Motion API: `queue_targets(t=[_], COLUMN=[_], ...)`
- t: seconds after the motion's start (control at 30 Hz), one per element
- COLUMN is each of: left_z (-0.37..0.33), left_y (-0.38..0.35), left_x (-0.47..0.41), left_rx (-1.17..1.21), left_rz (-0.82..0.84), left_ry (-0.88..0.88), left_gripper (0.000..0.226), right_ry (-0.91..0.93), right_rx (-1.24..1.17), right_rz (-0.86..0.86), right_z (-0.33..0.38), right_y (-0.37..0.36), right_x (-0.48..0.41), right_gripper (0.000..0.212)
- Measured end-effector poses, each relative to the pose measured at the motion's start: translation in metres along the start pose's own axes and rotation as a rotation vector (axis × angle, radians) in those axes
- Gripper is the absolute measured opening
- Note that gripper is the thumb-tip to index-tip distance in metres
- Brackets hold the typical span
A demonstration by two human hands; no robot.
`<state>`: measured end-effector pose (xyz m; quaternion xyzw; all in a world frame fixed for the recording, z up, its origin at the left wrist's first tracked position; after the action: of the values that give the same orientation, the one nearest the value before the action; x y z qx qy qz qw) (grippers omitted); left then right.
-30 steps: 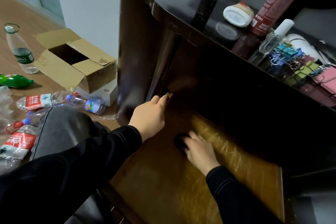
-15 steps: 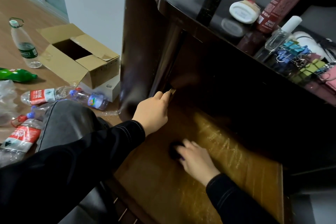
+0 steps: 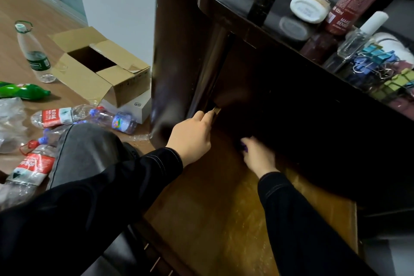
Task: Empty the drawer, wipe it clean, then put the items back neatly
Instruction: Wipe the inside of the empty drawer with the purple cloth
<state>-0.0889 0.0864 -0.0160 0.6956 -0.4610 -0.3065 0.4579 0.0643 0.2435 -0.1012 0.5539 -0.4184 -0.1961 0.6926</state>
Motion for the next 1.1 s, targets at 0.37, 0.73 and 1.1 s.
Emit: queue_targets(t=[0.37,0.73,1.1], left_z=[0.001,0.001,0.002], left_y=[-0.001,0.002,0.004], left_x=[0.001,0.002,0.002], left_rx=[-0.008,0.035,0.062], left_rz=[0.005,0.003,-0.009], left_ry=[0.0,-0.023,-0.027], left_gripper=[0.057,0.057,0.056], right_ry=[0.37,0.349,0.289], right_rx=[0.149,0.166,0.09], right_rz=[0.009,0.007,-0.002], right_z=[0.047,0.058,0.051], right_y=[-0.051,-0.048,-0.04], right_x=[0.107,0.111,0.087], right_gripper=[0.036,0.036,0.039])
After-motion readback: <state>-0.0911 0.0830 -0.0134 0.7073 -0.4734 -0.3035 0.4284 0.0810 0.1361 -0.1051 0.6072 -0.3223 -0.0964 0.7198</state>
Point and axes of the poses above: each hand's wrist, its own x-axis away from the middle knuckle, its own y-axis out of the back of the hand, z = x × y, the point moved 10 cm from there along -x, towards the middle knuckle, and after that the axes turned 13 degrees about z, right-handed, at the moved point
